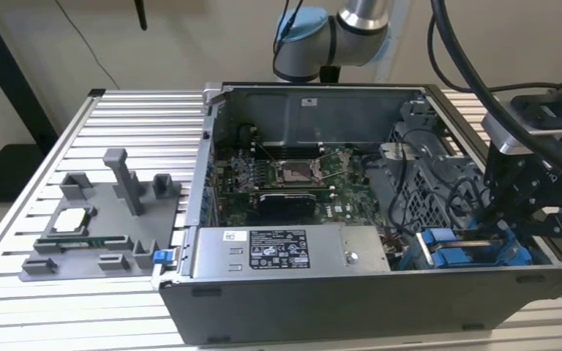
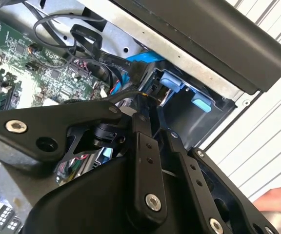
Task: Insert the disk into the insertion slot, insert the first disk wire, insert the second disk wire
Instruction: 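Insert the first disk wire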
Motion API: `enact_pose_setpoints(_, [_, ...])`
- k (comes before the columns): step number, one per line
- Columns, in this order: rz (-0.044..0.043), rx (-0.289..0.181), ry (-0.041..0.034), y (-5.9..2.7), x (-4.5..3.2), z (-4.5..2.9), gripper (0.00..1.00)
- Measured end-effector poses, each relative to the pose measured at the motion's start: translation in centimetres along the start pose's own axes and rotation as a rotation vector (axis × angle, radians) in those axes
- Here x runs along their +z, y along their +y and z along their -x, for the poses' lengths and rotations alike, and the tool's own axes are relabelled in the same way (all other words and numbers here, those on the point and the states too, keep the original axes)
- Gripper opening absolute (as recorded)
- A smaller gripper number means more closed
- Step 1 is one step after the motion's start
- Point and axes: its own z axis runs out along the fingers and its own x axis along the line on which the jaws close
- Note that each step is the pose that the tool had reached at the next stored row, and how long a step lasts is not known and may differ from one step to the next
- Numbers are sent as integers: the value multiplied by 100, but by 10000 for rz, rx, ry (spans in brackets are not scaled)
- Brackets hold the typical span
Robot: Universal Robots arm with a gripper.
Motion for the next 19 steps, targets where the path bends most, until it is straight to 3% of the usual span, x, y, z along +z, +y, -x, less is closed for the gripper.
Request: enact_pose_setpoints(19, [-21,-3,-12,-6,26,26,0])
